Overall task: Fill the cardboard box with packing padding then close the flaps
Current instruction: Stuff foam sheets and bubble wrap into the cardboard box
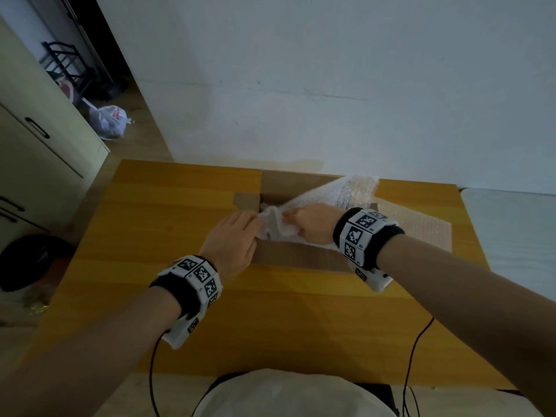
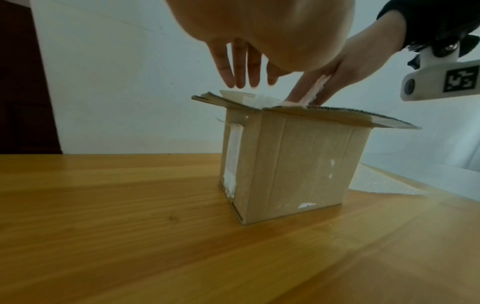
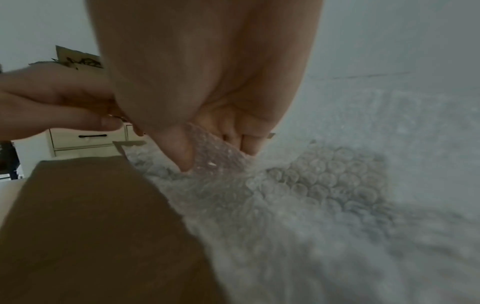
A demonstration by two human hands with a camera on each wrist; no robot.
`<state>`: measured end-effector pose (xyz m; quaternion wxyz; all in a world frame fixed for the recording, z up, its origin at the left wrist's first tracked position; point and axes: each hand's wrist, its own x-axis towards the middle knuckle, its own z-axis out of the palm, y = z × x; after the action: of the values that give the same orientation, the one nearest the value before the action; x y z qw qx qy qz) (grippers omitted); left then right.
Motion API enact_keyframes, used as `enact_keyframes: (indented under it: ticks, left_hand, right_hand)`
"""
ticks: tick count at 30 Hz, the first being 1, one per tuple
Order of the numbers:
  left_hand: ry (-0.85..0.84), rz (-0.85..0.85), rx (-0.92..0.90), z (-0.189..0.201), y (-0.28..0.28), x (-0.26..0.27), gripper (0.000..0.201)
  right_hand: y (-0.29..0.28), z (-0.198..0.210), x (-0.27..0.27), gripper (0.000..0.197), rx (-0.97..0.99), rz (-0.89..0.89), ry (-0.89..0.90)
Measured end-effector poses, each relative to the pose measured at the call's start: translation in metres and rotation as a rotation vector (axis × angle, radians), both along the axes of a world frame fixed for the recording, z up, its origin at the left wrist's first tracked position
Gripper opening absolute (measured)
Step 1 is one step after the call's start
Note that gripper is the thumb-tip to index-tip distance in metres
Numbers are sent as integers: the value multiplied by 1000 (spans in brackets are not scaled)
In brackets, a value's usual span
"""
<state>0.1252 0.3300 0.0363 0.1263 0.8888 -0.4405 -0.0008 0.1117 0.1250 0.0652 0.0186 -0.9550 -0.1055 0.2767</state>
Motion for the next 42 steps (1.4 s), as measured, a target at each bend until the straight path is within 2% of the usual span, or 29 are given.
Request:
enact_keyframes:
  ticks: [5,9,11,14,20,27,31,37,40,42]
  left_hand:
    - [14,11,87,-2,9,0,38]
    - [49,-4,59,-5,9,-2,42]
    - [94,-5,69,-4,7,-4,41]
    - [125,-21,186,-9,2,-2,47]
    - [61,-114,412,-11,-10,9,61]
    - [142,-116,544,-1,-29,13,53]
    - [178,-100,548,0,-39,16,51]
    - [204,-96,519,0,-38,16,48]
    - [181,-105,511,3,-35,13,49]
    - [149,-120,465,2,-32,9,48]
  right_hand:
    - [12,-4,3,45,137,-89,79]
    - [26,-11,13,41,113,-100,166]
    - [30,-13,14,46,59,-82,196]
    - [32,-16,15,52,44,-74,227]
    - [28,-2,16,47,103,-171,277]
    - [12,16,8,49,112,-188,267]
    - [10,34,5,50,123,-188,273]
    - [17,33,2,39,-32,-176,354]
    - [29,8,4,38,-200,-47,426]
    - [36,0,4,39,-269,-69,441]
